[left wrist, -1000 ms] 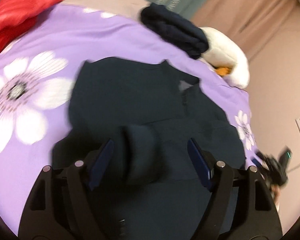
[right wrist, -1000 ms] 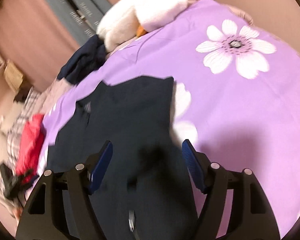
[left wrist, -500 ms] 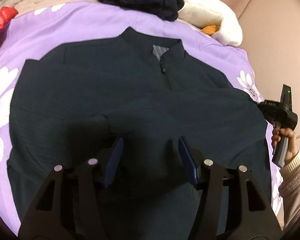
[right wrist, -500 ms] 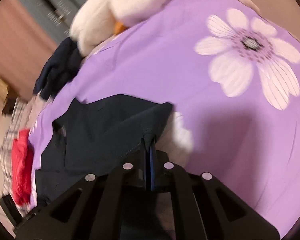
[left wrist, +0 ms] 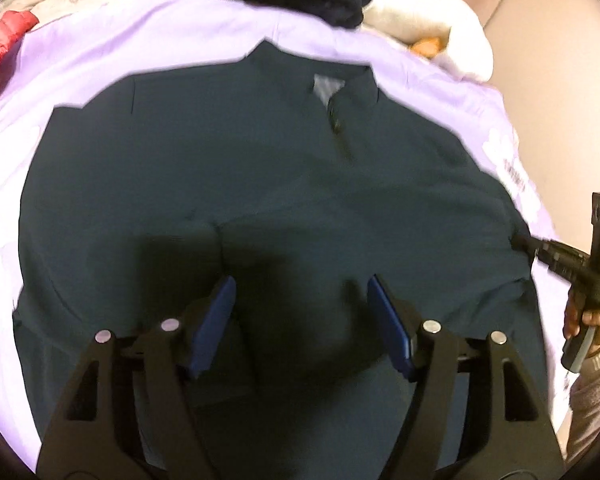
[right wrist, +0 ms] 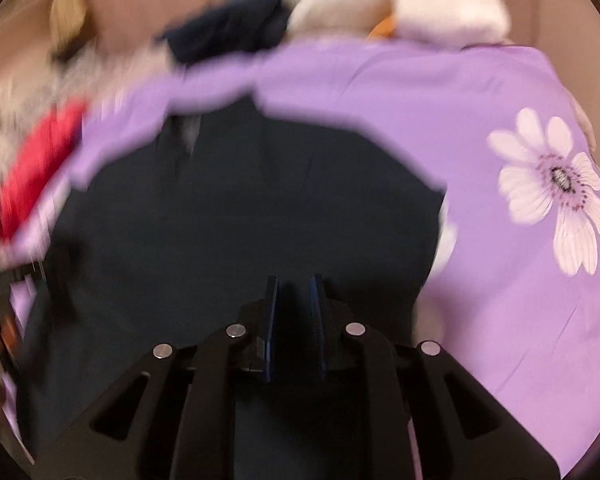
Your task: Fold large clothes
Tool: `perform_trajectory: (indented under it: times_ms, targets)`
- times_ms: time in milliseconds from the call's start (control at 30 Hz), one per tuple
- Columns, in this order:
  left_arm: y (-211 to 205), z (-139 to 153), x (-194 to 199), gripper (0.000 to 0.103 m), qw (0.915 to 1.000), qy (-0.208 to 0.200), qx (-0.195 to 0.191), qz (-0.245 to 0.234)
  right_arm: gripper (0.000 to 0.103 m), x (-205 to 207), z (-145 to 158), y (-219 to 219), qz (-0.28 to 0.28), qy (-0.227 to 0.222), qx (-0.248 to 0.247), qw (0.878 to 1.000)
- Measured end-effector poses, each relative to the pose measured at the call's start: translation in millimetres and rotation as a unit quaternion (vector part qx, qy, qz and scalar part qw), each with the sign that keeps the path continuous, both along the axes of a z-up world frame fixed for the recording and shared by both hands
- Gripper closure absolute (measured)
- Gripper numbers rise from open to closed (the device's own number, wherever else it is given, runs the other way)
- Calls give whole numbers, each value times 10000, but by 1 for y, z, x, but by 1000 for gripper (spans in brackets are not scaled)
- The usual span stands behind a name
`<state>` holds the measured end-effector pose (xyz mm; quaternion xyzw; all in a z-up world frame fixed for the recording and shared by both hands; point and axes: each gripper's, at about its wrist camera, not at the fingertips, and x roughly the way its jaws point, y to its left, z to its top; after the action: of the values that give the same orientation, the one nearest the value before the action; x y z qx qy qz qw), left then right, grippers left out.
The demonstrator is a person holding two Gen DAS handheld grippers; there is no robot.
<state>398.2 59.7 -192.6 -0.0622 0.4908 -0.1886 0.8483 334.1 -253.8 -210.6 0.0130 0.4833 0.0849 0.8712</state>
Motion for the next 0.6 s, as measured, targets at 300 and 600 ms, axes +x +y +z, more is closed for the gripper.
perform_trajectory:
  times_ms: [300, 600]
  targets:
    - [33, 2, -35, 33, 9997, -69, 81, -210, 87, -48, 16, -7, 232, -312, -15, 9992]
    - [-3, 19, 1, 27, 9992, -380, -28, 138, 61, 11, 36, 41, -68, -1016, 297, 9944]
